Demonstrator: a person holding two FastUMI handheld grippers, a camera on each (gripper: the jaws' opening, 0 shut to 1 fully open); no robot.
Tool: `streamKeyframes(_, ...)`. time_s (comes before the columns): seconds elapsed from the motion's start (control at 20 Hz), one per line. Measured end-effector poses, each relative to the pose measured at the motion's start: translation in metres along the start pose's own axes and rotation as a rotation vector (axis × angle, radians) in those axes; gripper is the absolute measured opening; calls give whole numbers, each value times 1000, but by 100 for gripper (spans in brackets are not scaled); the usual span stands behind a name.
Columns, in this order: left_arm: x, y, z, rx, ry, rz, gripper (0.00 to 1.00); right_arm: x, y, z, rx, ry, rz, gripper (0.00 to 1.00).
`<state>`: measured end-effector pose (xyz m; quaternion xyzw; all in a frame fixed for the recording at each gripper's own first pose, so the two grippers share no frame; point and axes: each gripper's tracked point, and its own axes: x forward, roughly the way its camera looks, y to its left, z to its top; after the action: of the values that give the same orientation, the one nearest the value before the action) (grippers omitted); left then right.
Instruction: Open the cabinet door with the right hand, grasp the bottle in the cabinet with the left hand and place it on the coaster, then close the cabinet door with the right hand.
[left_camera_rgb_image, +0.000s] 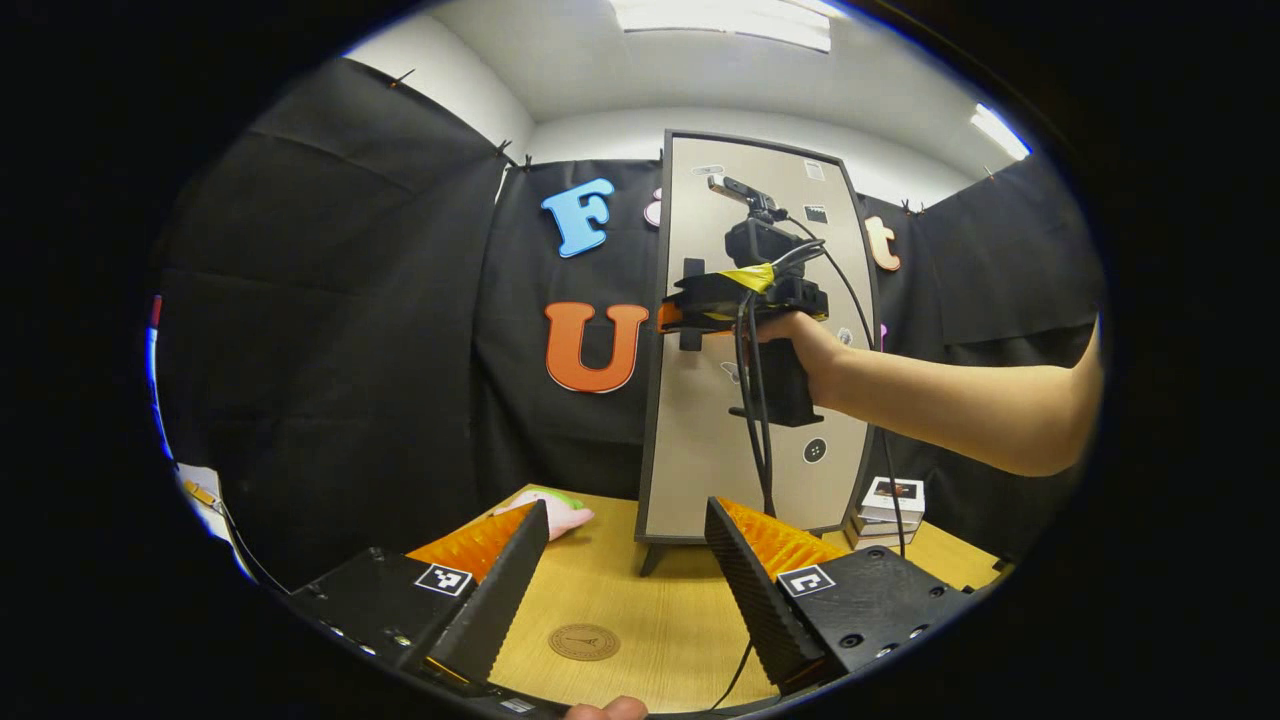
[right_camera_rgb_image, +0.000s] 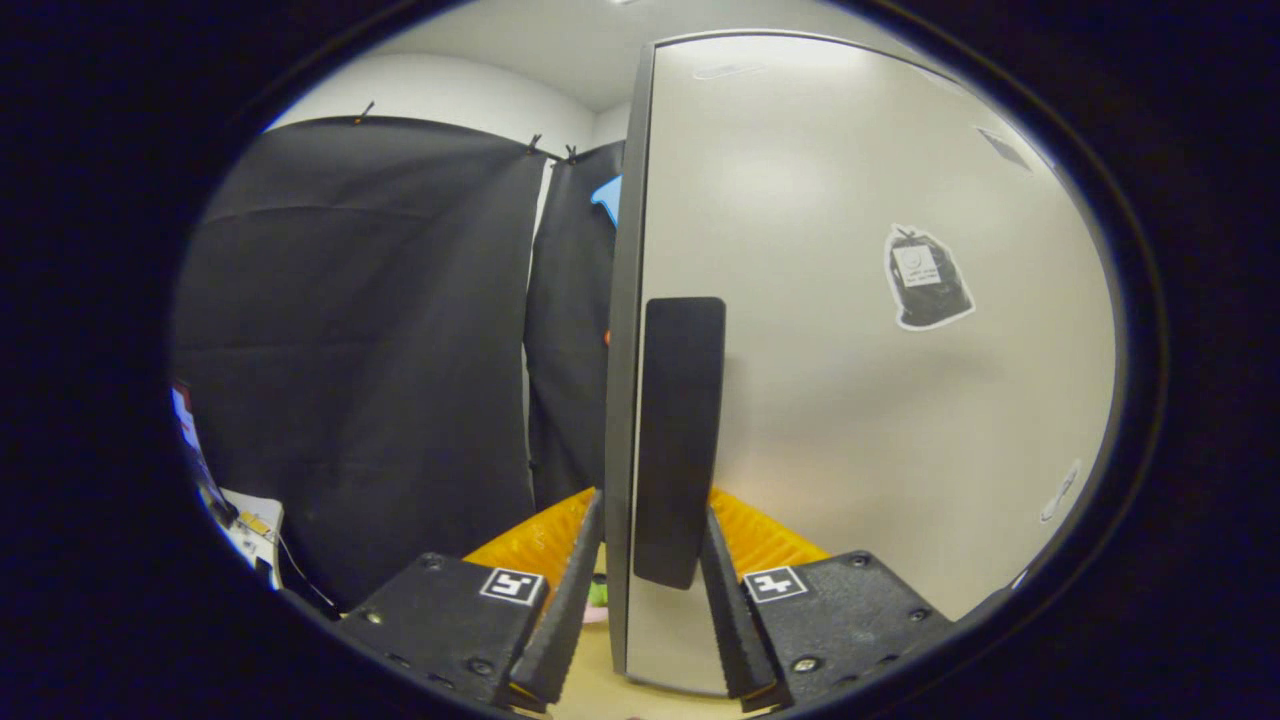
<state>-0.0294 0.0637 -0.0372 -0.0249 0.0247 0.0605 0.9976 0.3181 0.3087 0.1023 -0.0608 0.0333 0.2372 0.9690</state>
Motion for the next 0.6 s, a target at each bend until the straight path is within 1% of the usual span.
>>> streamKeyframes(0.1,0,1,-1,-7,-3,4,95,0,-3,-1,-37,-2,-12,37)
streamKeyframes(0.2,0,2,-1,-3,2,9,95,0,-7,-2,-89,-5,-49,36)
streamKeyframes(0.25,1,1,-1,-2,-1,11,95,1,-8,-2,-77,-6,-53,31)
streamKeyframes(0.3,1,1,1,-1,-5,12,95,1,-7,-3,-36,-6,-48,30)
streamKeyframes(0.35,2,2,2,0,-6,12,95,1,-6,-3,13,-4,-39,27)
streamKeyframes(0.4,1,3,2,1,-4,15,95,0,-5,-2,35,-6,-34,24)
streamKeyframes(0.45,1,3,2,2,-4,18,95,0,-6,-2,25,-6,-40,22)
streamKeyframes(0.5,0,3,2,2,-4,17,95,0,-6,-3,13,-6,-49,22)
streamKeyframes(0.6,0,3,3,3,-7,18,95,-1,-5,-4,26,-5,-44,22)
